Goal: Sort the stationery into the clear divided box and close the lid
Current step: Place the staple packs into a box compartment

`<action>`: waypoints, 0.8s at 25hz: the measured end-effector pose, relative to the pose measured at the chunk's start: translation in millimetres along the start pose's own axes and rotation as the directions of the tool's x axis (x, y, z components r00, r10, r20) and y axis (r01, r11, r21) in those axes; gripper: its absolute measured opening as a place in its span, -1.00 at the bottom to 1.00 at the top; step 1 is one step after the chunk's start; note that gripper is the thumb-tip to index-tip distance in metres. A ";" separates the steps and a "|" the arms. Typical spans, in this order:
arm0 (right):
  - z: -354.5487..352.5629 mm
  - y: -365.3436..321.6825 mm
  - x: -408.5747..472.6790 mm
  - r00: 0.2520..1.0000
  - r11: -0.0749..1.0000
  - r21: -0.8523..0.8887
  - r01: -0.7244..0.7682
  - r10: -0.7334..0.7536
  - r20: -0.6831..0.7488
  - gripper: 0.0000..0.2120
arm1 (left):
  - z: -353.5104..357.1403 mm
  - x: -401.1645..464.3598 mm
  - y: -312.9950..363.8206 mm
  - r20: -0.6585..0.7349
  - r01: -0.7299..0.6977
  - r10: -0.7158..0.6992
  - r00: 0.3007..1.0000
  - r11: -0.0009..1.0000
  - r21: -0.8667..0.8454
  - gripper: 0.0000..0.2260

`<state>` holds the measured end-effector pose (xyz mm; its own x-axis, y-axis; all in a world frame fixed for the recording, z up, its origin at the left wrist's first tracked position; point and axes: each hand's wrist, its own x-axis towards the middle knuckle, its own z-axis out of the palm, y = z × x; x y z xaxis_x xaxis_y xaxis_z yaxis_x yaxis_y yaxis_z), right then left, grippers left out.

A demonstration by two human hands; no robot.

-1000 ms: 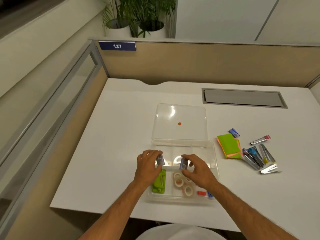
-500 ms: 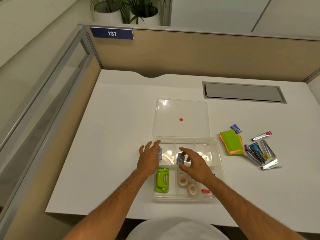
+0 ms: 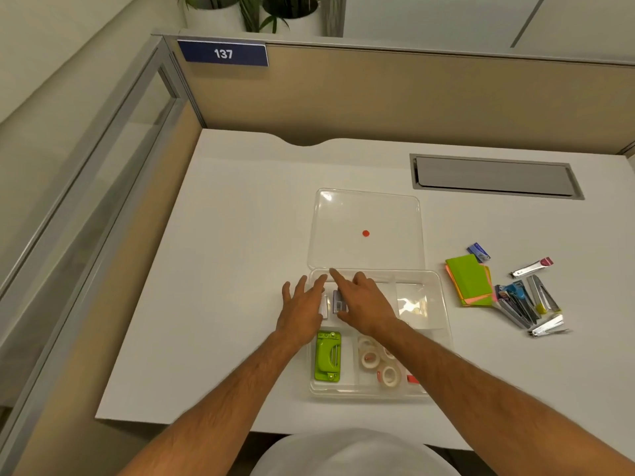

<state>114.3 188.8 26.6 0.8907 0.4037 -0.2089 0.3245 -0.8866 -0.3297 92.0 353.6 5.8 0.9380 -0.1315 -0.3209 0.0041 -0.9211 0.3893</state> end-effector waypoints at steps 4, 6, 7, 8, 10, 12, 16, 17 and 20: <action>11.5 0.2 2.2 0.999 0.996 -0.090 0.008 -0.011 -0.033 -0.07 | -2.5 -7.5 -2.9 -0.092 -0.054 0.048 0.995 0.997 -0.061 -0.33; 15.1 -0.3 2.9 0.999 0.994 -0.106 0.029 -0.033 -0.033 -0.07 | -2.2 -12.3 -3.4 -0.146 -0.084 0.072 0.987 0.993 -0.082 -0.35; 16.1 -0.9 2.8 0.999 0.995 -0.091 0.036 -0.038 -0.026 -0.06 | -2.2 -14.6 -2.9 -0.165 -0.096 0.080 0.983 0.991 -0.093 -0.36; 16.3 -0.9 2.3 0.999 0.998 -0.056 0.033 -0.034 -0.019 -0.06 | -2.6 -16.6 -2.2 -0.178 -0.104 0.084 0.980 0.989 -0.107 -0.36; 13.5 2.8 -1.8 0.999 0.999 0.023 0.033 -0.033 -0.024 -0.13 | -3.5 -20.2 1.0 -0.193 -0.112 0.083 0.978 0.983 -0.144 -0.38; 6.8 14.1 -10.9 0.996 0.996 0.060 0.070 -0.067 -0.057 -0.24 | -3.7 -22.5 8.7 -0.201 -0.127 0.092 0.975 0.977 -0.170 -0.39; -12.2 47.7 -43.1 0.994 0.978 0.206 0.032 -0.009 -0.112 -0.32 | 1.0 -20.8 39.4 -0.205 -0.167 0.125 0.971 0.965 -0.201 -0.43; -16.6 56.9 -53.0 0.993 0.969 0.245 0.012 0.017 -0.120 -0.31 | 3.1 -20.2 50.2 -0.203 -0.174 0.133 0.970 0.964 -0.202 -0.44; -30.4 90.5 -83.1 0.987 0.952 0.303 -0.047 0.090 -0.130 -0.31 | 11.8 -16.6 87.2 -0.182 -0.205 0.169 0.969 0.957 -0.205 -0.45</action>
<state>79.4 68.2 42.2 0.9502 0.2892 -0.1161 0.1705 -0.7944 -0.5830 72.7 271.2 34.9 0.9724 -0.2160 -0.0882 -0.1174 -0.7796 0.6151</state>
